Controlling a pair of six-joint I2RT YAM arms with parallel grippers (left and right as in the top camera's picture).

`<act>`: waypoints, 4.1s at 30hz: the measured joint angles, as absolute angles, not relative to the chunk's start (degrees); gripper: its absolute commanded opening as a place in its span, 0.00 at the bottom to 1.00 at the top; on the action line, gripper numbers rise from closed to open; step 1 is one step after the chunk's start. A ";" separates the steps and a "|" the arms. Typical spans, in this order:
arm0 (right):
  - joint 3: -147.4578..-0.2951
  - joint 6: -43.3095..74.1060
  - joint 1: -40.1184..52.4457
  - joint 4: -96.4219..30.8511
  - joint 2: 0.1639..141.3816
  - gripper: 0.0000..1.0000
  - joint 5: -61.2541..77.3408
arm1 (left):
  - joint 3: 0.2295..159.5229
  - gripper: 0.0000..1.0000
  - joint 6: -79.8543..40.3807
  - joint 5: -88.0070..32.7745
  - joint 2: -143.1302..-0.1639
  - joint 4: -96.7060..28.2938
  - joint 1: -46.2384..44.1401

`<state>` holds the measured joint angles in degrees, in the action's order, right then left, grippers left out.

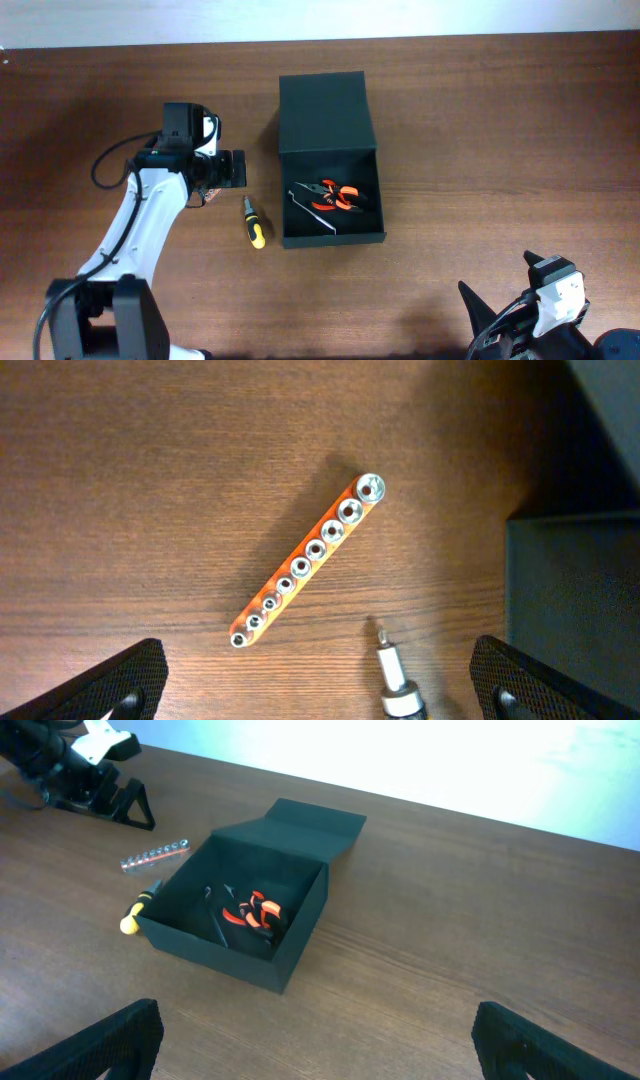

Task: Pack container
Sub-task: 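Move the left gripper forward over the orange socket rail, then close the left gripper on the socket rail and lift, then carry the socket rail right into the box and release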

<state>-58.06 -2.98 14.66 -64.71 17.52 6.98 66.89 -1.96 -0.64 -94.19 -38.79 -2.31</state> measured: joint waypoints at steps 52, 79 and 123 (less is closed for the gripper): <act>-58.06 -2.94 14.66 -64.71 17.52 0.99 6.98 | 72.73 0.36 19.11 -0.03 -112.97 -39.88 1.89; -58.06 -2.98 14.66 -64.71 17.52 0.99 6.98 | 72.88 0.02 10.50 -1.45 -113.21 -36.40 1.41; -58.06 -2.94 14.66 -64.73 17.52 0.99 6.98 | 76.31 0.02 -11.94 -2.04 -99.83 -26.70 -26.28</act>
